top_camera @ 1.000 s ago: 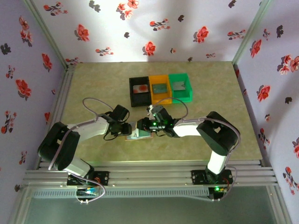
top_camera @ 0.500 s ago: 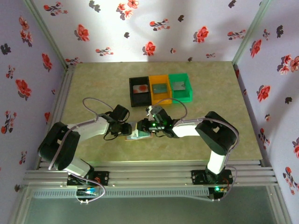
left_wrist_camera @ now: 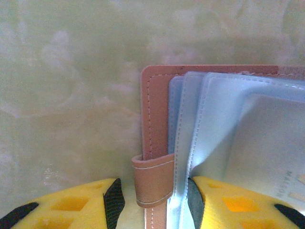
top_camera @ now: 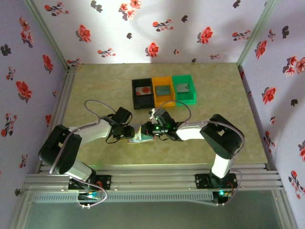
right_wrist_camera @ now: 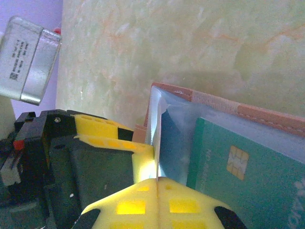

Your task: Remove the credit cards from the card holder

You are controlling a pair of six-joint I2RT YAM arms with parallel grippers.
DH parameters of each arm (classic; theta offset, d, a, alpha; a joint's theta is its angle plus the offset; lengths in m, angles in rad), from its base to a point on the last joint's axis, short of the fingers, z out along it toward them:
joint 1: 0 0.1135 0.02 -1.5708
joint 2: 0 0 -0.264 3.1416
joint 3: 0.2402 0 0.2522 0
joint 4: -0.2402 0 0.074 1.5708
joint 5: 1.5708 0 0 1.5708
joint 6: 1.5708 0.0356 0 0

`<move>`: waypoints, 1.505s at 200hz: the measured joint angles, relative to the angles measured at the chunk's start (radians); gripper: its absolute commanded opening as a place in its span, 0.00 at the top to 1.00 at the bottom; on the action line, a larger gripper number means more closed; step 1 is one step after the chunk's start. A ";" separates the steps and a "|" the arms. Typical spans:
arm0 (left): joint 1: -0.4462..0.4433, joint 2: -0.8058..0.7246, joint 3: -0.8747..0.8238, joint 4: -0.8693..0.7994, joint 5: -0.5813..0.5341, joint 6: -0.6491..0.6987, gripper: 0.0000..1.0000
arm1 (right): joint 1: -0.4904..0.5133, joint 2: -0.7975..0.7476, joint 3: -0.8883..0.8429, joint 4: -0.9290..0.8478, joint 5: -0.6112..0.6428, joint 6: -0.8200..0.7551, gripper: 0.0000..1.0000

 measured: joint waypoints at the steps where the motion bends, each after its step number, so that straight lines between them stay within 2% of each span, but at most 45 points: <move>1: 0.000 0.000 0.000 0.000 0.000 0.000 0.55 | 0.000 -0.001 0.000 0.000 0.000 0.000 1.00; 73: 0.000 0.000 0.000 0.000 0.000 0.000 0.55 | -0.026 -0.049 -0.024 -0.031 -0.006 -0.021 1.00; 142: 0.000 0.000 0.000 0.000 0.000 0.000 0.55 | -0.055 -0.179 -0.038 -0.113 -0.010 -0.079 1.00; 199: 0.000 -0.024 -0.010 0.013 0.015 0.000 0.45 | -0.082 -0.281 -0.068 -0.192 -0.013 -0.132 1.00; 229: 0.001 -0.105 -0.024 0.021 0.048 0.006 0.40 | -0.099 -0.359 -0.080 -0.242 -0.013 -0.175 1.00; 278: 0.095 -0.444 0.010 -0.018 0.060 0.031 0.35 | -0.130 -0.451 -0.086 -0.271 -0.031 -0.233 1.00; 301: 0.117 -0.544 0.014 -0.011 0.091 0.038 0.34 | -0.146 -0.462 -0.096 -0.266 -0.058 -0.240 1.00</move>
